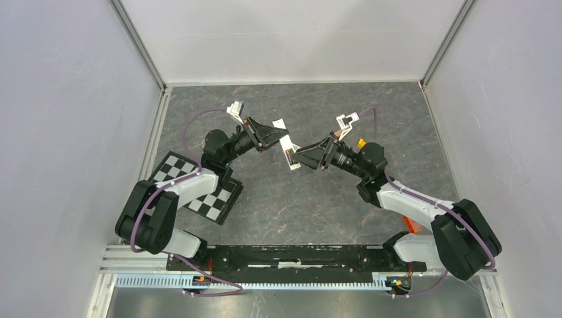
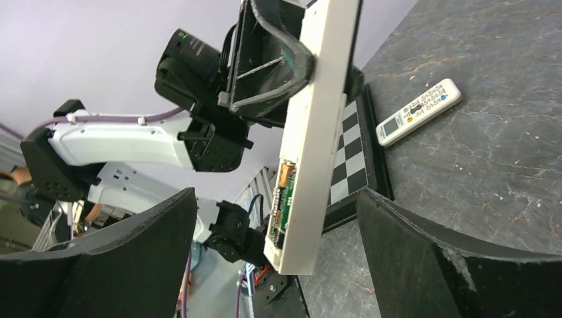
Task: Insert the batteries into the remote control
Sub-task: Load the battery into the remote control.
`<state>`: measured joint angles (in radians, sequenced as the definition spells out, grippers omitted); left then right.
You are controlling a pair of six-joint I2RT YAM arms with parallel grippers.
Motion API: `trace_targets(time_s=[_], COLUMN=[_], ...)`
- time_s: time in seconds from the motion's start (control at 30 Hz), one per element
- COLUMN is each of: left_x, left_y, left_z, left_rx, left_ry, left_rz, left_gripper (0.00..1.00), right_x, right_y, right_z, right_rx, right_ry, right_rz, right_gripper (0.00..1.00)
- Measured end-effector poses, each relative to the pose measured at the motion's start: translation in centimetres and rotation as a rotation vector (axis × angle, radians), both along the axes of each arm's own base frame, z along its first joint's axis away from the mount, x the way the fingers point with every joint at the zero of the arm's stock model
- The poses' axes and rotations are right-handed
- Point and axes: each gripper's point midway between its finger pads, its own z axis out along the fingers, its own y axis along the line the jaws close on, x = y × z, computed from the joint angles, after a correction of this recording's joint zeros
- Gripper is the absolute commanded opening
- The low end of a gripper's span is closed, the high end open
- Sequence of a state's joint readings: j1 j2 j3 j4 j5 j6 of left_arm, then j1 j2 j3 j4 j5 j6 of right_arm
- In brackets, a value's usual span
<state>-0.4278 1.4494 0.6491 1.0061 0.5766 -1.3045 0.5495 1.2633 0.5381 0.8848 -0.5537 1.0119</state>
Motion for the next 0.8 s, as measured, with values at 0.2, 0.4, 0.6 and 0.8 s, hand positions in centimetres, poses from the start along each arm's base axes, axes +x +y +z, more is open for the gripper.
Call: trace_targets(time_s=[0.2, 0.4, 0.6, 0.8], left_x=[-0.1, 0.0, 0.2, 0.2], left_y=[0.0, 0.0, 0.1, 0.0], left_z=[-0.8, -1.3, -1.5, -1.8], left_rx=[0.051, 0.073, 0.073, 0.081], left_ry=[-0.014, -0.013, -0.008, 0.006], left_rz=[0.004, 0.006, 0.010, 0.012], left_gripper=[0.17, 0.17, 0.17, 0.17], right_x=[0.0, 0.8, 1.3, 1.7], right_y=[0.0, -0.3, -0.3, -1.2], right_z=[-1.6, -4.1, -4.1, -4.1], right_rx=[-0.087, -0.213, -0.254, -0.291], right_ry=[-0.045, -0.033, -0.060, -0.097], right_rz=[0.007, -0.021, -0.037, -0.090], right_gripper=[0.74, 0.38, 0.84, 0.94])
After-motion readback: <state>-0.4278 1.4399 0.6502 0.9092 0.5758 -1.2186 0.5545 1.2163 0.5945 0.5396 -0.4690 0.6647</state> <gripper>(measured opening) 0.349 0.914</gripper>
